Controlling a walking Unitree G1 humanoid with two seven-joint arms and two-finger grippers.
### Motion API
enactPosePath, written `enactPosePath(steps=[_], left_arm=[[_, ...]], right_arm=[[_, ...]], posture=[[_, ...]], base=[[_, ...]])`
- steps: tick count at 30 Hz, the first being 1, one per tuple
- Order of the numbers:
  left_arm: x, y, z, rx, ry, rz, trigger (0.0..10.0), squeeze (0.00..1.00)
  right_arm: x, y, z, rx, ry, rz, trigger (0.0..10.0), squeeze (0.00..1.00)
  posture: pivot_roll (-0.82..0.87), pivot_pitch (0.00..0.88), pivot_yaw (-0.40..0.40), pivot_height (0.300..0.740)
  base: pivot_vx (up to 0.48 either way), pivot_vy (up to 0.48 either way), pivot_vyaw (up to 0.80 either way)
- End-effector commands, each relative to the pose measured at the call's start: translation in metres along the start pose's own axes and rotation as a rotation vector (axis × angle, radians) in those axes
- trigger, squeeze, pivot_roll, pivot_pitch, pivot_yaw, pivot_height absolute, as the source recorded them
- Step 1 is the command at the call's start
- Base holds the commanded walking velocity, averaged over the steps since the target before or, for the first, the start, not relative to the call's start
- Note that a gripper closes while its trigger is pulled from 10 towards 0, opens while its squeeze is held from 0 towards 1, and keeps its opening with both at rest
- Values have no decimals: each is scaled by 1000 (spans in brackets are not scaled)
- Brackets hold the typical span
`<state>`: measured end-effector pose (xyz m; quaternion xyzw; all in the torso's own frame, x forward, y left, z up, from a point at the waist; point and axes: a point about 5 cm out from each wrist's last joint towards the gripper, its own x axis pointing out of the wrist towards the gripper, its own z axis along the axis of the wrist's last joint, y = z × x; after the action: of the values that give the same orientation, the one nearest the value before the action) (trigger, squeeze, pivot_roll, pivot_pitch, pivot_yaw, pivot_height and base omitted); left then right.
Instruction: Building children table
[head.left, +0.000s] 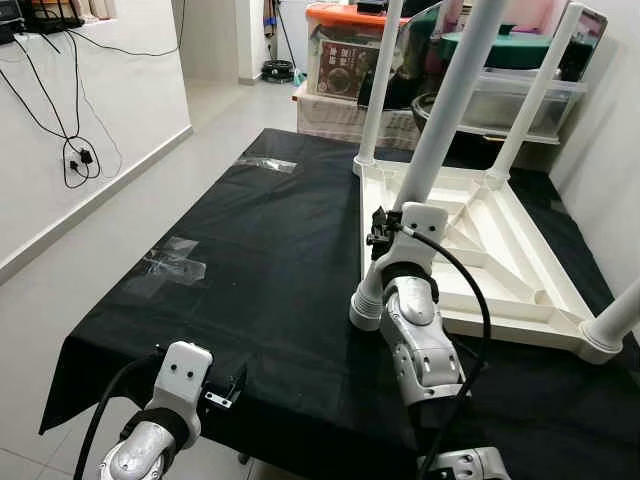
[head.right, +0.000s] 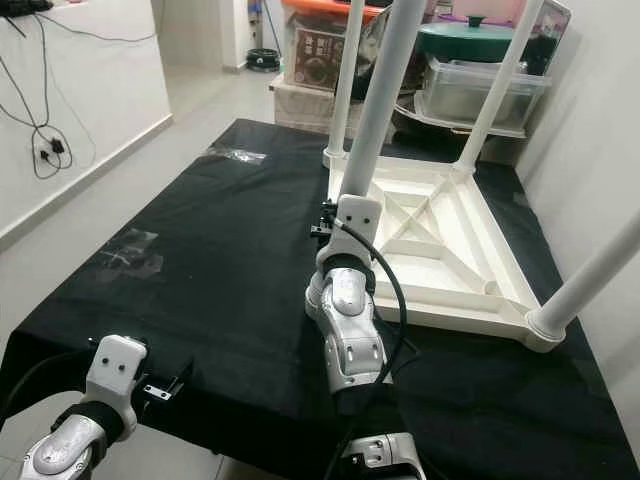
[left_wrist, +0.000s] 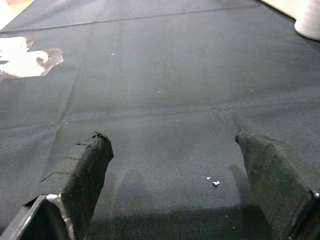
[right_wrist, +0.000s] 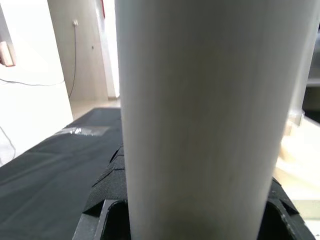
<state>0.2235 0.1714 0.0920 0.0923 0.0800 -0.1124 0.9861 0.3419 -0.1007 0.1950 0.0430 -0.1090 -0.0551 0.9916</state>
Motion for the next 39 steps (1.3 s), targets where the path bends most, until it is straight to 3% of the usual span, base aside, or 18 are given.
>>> enactPosePath(steps=[1,9,19,25,30,33,36,39], left_arm=[[0,3,-3,13,11,-1,10000,0],[2,3,-1,15,6,-2,10000,0],[2,3,-2,16,7,-2,10000,0],[2,2,-2,15,7,-5,10000,0],[3,1,-2,15,6,-6,10000,0],[2,1,-2,13,7,-5,10000,0],[2,1,-2,13,8,-4,10000,0],[3,1,0,6,-4,2,10000,0]], right_arm=[[-3,1,7,-8,-60,-4,10000,0],[-3,12,0,-76,-26,85,10000,0],[-8,28,-10,-45,28,254,10000,0],[-11,30,-13,-56,33,335,10000,0],[-7,24,-13,-60,40,322,10000,0],[11,11,3,-23,-14,258,10000,0],[16,9,12,2,-40,247,10000,0],[30,5,41,102,-107,234,10000,0]], posture=[[101,0,-75,740],[103,0,-75,740],[101,0,-79,740],[96,0,-79,740],[96,0,-80,740],[96,0,-80,740],[96,0,-80,740],[94,0,-83,740]], base=[[0,0,0],[0,0,0],[0,0,0],[0,0,0],[0,0,0],[0,0,0],[0,0,0],[0,0,0]])
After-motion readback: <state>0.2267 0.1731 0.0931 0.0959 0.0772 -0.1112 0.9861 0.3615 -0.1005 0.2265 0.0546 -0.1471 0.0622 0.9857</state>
